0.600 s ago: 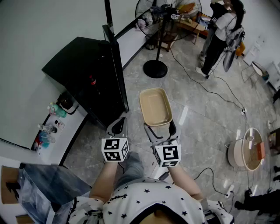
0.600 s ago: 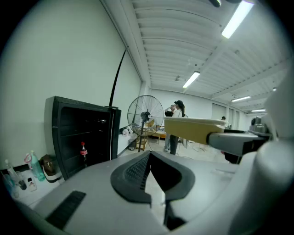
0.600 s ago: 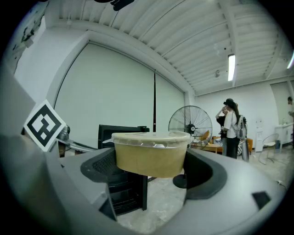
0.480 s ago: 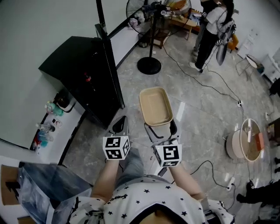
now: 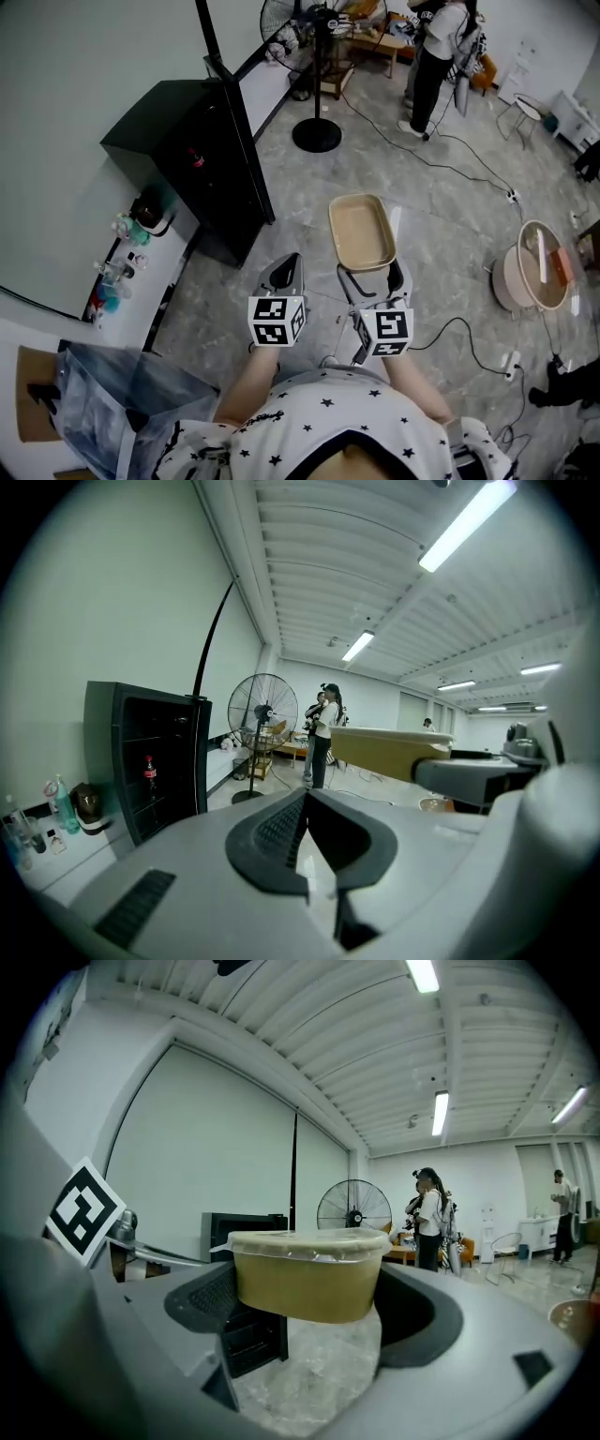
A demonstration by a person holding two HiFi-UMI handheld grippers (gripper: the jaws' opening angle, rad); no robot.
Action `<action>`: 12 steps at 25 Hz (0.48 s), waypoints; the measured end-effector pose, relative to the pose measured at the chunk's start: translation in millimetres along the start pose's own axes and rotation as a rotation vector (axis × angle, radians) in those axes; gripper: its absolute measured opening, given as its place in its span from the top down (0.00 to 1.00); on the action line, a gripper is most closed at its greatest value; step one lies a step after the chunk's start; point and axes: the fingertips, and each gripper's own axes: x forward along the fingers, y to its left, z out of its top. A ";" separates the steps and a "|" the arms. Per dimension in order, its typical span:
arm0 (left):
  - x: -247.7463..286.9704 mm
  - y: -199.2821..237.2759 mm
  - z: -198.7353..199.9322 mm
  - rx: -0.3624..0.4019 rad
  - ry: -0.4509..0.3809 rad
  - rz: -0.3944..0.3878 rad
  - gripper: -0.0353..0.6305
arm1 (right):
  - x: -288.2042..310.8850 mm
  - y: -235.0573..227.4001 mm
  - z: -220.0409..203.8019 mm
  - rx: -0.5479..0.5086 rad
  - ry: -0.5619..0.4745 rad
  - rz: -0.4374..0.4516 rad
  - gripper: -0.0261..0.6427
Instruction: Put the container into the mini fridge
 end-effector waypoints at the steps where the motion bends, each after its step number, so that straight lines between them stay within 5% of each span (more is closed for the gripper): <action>1: -5.7 0.8 -0.4 0.001 0.001 -0.004 0.93 | -4.7 4.5 0.3 0.002 0.001 -0.004 0.27; 12: -45.1 1.1 2.8 0.022 -0.008 -0.012 0.93 | -34.5 36.7 8.1 0.012 -0.024 0.001 0.27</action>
